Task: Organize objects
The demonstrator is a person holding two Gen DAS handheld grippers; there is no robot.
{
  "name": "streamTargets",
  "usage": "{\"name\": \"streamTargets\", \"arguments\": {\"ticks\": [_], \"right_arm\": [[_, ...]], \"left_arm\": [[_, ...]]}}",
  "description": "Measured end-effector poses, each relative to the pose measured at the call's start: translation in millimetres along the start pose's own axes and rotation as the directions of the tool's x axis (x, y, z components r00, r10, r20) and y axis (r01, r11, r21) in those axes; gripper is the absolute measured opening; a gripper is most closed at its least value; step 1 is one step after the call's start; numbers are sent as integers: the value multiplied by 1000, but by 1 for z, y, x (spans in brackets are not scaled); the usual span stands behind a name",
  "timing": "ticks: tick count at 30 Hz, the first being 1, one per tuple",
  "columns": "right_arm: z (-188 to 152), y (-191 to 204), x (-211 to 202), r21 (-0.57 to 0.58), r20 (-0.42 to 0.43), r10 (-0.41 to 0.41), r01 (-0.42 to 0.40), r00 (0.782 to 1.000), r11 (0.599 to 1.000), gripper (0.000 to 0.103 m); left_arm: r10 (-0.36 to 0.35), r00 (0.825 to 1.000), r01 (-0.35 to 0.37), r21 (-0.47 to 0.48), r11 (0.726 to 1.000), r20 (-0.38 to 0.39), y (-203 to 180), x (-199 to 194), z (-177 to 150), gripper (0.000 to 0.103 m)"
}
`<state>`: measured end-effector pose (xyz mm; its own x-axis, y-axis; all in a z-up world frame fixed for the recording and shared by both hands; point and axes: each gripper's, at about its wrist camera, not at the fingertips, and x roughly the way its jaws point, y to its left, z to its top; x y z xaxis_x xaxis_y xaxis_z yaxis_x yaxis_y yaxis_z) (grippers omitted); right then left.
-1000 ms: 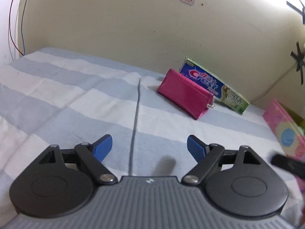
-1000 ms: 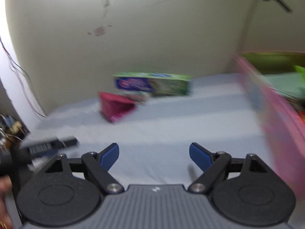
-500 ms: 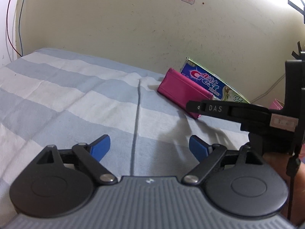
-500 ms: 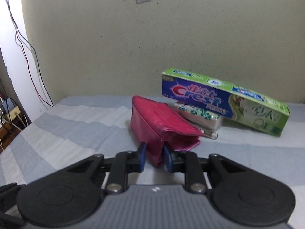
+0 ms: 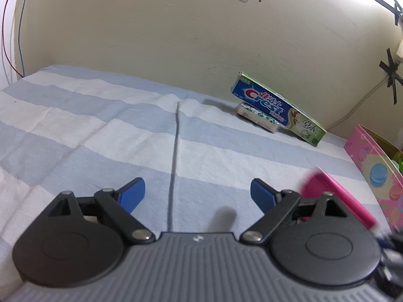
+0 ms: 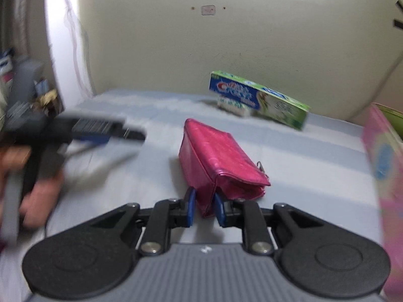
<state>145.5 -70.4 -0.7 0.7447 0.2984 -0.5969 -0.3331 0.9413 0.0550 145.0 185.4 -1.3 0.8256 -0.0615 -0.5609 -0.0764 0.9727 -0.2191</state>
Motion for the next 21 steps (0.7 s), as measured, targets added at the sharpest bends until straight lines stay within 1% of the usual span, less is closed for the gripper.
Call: {"name": "streamTargets", "arguments": {"ticks": [2,4,8,9,11,13,15,17,19,21], "right_arm": [[-19,0,-25,-34,-9,-20,19,1000,999,13],[-41,-5,-51,-43,-23,-54,53,998,998,12],[-75,-18,-95,42,-4,-93,93,996,995,13],[-80,-20,-102,58,0,-105,105,994,993,15],[-88,-24,-112,90,15,-126,124,992,988,17],[-88,-29,-118,124,33,-139,134,990,983,20],[-87,-37,-123,178,57,-124,112,991,978,30],[-80,-43,-124,220,92,-86,64,992,973,33],[-75,-44,-121,217,110,-59,34,992,976,35],[-67,-40,-112,183,112,-55,33,992,983,40]], "left_arm": [[-9,1000,9,4,1000,-1,0,-1,-1,92],[-20,1000,20,9,1000,-1,-1,-2,-2,92],[-71,998,71,33,997,-1,-5,-4,-5,92],[-85,996,85,44,995,1,-7,-5,-5,92],[-117,993,115,76,990,16,-12,-9,-7,92],[-154,988,152,84,985,19,-16,-13,-9,92],[-224,975,223,63,973,1,-21,-19,-9,92],[-302,953,301,61,952,6,-31,-27,-8,92],[-352,936,350,83,933,18,-44,-35,-6,92],[-382,924,380,94,920,13,-59,-37,-4,93]]}}
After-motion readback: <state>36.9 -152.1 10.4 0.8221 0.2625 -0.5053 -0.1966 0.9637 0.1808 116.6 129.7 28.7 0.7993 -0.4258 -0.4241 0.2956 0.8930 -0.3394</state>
